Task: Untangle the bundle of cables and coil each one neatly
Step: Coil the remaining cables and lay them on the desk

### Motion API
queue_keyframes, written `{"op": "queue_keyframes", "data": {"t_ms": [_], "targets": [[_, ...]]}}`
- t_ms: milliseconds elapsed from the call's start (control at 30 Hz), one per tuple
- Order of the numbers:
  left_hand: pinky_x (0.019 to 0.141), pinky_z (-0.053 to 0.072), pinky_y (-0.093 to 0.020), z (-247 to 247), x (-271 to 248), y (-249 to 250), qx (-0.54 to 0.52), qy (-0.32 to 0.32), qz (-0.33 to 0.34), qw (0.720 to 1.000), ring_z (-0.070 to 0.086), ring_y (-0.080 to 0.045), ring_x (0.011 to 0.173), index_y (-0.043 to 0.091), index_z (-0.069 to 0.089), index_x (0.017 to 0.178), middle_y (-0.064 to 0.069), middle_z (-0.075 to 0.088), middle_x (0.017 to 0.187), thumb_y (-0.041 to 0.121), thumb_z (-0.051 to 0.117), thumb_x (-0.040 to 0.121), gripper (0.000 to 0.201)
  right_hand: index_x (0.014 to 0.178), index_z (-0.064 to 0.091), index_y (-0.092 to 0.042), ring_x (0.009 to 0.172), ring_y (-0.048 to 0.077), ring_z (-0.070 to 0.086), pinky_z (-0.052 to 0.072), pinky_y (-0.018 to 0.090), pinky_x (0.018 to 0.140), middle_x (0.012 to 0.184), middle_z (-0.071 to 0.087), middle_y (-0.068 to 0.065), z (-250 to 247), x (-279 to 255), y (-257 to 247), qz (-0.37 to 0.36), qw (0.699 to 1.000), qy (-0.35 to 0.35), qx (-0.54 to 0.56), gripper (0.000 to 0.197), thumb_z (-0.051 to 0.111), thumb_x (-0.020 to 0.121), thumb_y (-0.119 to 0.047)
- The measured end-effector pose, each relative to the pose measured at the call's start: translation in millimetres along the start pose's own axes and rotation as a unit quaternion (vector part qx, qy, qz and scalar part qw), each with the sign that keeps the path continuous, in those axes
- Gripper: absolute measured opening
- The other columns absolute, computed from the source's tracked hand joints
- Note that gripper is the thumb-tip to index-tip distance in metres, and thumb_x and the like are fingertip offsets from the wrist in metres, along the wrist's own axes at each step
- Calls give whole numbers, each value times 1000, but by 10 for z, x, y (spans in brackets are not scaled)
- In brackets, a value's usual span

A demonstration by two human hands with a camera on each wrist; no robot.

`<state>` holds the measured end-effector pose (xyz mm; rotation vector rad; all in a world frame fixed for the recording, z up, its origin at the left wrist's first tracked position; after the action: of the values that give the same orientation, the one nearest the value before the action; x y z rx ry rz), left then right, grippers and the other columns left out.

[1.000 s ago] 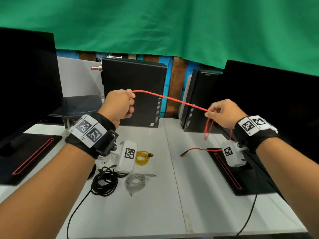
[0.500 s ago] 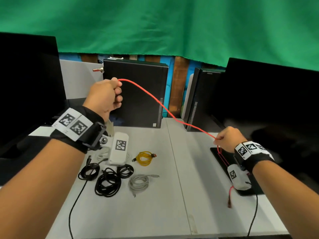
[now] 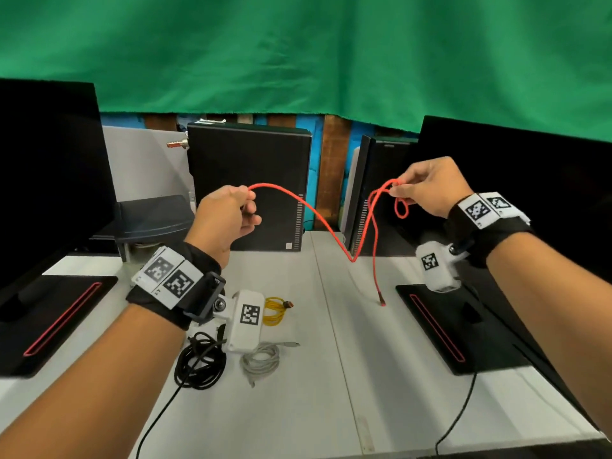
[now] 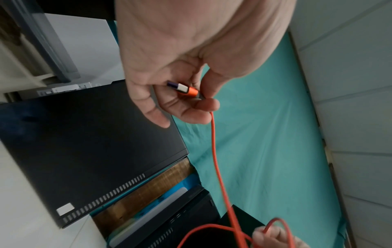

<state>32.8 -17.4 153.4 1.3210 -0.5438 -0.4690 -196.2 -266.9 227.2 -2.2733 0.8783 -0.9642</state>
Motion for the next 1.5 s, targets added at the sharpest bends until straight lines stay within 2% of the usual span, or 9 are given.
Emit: {"op": "queue_keyframes", "data": {"t_ms": [100,333,600,833,967,1133,1267,1400,1500], "targets": [[84,52,-36,72,-56,-142,4,-27,-3,1000,57,-15,67,14,60,96,0,55,71,19,43,104,20,69,66,-8,68,24,66,58,38,74,83,72,23,73,-37,-1,23,996,-20,87,18,81,78,0],[83,60,-34,556,-159,-107,66,-152,40,985,67,-11,68,10,65,98,-5,64,83,19,47,103,21,69,74,-13,62,22,68,61,37,65,68,72,8,218,-14,-27,-20,994,-28,-103,13,82,80,-14],[76,59,-28,1408,-182,85,133,-315,86,936,66,-10,65,14,68,91,5,35,158,19,56,100,16,84,77,-4,56,6,67,56,20,58,63,73,0,90,-189,-232,-48,994,-101,13,4,74,86,-3],[72,59,-31,1849,-254,-242,77,-406,-46,910,73,-26,96,12,56,84,-6,70,111,18,41,106,28,86,77,0,58,17,68,59,26,63,69,74,12,-141,-282,-194,-36,991,-106,76,7,77,83,-6],[73,57,-22,1869,-260,-146,182,-344,92,917,70,-12,88,12,65,89,-15,71,105,17,49,103,21,76,74,-3,52,14,67,57,23,53,66,72,13,-239,-248,60,-10,999,-39,-32,13,77,86,-11],[71,52,-33,1883,-345,-77,213,-273,223,911,62,-19,72,11,71,89,-15,70,91,23,59,98,19,68,64,-5,52,24,67,58,33,56,61,70,16,-477,-64,343,64,995,71,-22,22,76,86,-10],[59,49,-29,1860,-325,-465,238,-305,127,913,58,-6,66,19,61,71,-4,69,99,12,55,99,29,62,61,-13,41,10,62,52,23,47,59,69,14,-777,60,225,57,983,173,14,27,77,85,-16],[67,52,-29,1790,-383,-963,256,-350,-48,900,56,-24,88,15,61,87,-4,50,117,7,49,99,19,63,55,-18,50,17,70,59,37,55,63,67,12,-1034,153,119,36,945,278,168,29,73,85,-11],[79,58,-36,1693,-412,-1075,352,-381,-35,854,70,-26,95,10,66,100,-2,58,115,5,45,101,22,68,52,-18,61,12,73,57,29,53,70,65,10,-1140,204,-30,-31,919,302,250,29,66,88,-3]]}}
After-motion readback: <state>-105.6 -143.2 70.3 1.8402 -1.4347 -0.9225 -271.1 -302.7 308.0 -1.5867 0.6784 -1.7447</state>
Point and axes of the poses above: each hand's wrist, its own x-axis towards the middle knuckle, its own z-axis out of the palm, y = z × x, the point moved 8 cm from there along x, towards the middle knuckle
